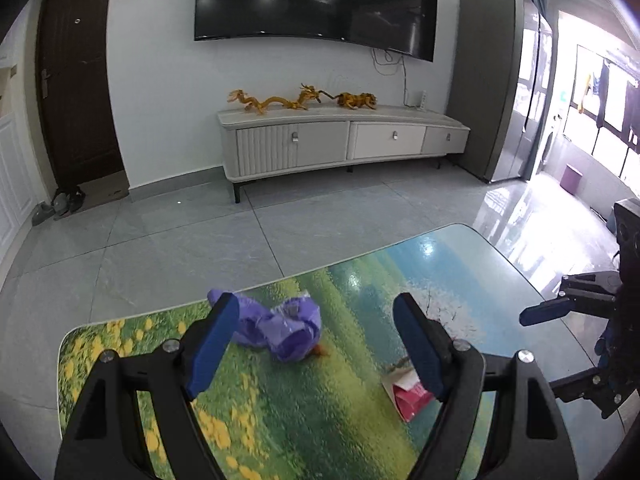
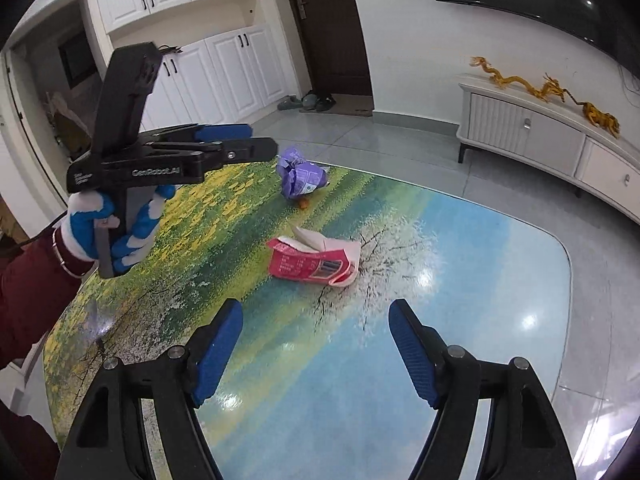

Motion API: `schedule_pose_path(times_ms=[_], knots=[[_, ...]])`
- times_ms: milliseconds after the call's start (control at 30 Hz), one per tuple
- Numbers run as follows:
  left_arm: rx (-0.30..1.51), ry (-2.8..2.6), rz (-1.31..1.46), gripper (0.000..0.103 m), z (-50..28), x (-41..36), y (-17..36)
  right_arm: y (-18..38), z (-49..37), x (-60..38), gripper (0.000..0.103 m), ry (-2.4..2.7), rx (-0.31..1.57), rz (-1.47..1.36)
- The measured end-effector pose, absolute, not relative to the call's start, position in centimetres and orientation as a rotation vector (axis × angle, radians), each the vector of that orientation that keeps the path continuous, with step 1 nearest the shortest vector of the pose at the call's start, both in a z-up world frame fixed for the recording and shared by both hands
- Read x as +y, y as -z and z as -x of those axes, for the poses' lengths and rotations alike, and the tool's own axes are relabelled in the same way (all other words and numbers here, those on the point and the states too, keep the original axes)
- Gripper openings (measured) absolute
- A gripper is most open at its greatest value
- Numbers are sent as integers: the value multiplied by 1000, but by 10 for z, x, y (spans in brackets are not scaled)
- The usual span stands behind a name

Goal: Collect trash
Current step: 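Grasp the purple bag with the left gripper while the right gripper grasps the pink packet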

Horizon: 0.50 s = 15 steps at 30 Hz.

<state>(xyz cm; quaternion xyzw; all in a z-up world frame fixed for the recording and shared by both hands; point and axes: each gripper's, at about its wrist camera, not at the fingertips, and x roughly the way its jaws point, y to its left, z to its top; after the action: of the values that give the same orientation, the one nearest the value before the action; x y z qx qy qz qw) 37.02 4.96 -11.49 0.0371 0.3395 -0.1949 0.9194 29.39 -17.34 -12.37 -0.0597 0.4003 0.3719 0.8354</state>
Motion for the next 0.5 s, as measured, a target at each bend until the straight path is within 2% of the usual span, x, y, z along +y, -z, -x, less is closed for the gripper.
schedule_pose_path(times_ms=[267,500], knots=[[843,517,-68,78,-444,45,139,138,-340,-147,76,-909,832,133],[927,535,-137,78,-446,46,161,158,-359,-112,78,-1003,877,198]])
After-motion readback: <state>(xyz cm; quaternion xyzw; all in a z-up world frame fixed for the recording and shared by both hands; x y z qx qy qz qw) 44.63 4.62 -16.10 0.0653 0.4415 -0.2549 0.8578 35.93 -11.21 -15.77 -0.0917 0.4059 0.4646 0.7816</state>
